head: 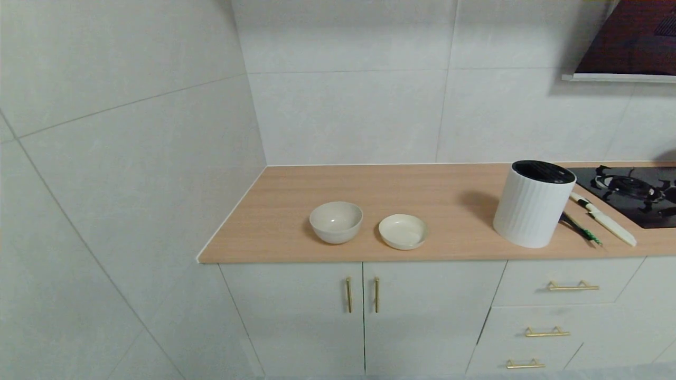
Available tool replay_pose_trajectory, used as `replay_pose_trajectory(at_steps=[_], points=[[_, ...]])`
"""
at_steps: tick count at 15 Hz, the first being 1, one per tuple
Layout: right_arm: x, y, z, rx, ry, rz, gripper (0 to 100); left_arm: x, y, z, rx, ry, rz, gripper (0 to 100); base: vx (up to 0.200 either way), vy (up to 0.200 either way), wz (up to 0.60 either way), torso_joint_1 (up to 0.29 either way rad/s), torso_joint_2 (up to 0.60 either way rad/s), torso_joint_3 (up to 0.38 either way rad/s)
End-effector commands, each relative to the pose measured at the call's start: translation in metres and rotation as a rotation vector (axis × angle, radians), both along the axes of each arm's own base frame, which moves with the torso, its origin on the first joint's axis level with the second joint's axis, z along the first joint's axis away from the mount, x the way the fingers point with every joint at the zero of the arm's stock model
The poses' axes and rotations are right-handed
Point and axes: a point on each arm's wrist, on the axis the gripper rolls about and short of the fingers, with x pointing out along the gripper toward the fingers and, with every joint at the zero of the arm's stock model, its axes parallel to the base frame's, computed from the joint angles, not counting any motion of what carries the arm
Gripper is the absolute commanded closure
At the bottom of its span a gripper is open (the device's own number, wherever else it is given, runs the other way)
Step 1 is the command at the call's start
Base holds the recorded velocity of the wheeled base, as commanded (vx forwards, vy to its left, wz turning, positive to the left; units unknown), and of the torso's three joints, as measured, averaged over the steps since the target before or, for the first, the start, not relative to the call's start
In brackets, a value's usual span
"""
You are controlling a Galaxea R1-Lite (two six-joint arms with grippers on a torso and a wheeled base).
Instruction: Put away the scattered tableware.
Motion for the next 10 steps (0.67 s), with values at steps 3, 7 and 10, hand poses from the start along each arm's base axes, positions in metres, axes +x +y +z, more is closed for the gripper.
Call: replay_pose_trajectory(at_steps=[3,7,10], points=[[0.0000,0.0000,0.0000,0.000,0.000,0.001,0,0.0000,0.0000,0.0001,0.000,-0.001,0.000,0,0.000,0.000,0.00,0.000,0.00,0.000],[0.0000,0.0000,0.0000,0.000,0.000,0.001,0,0.0000,0.0000,0.0001,0.000,-0.001,0.000,0,0.000,0.000,0.00,0.000,0.00,0.000],[0.0000,0.0000,0.0000,0.000,0.000,0.001,0,0.0000,0.0000,0.0001,0.000,-0.001,0.000,0,0.000,0.000,0.00,0.000,0.00,0.000]])
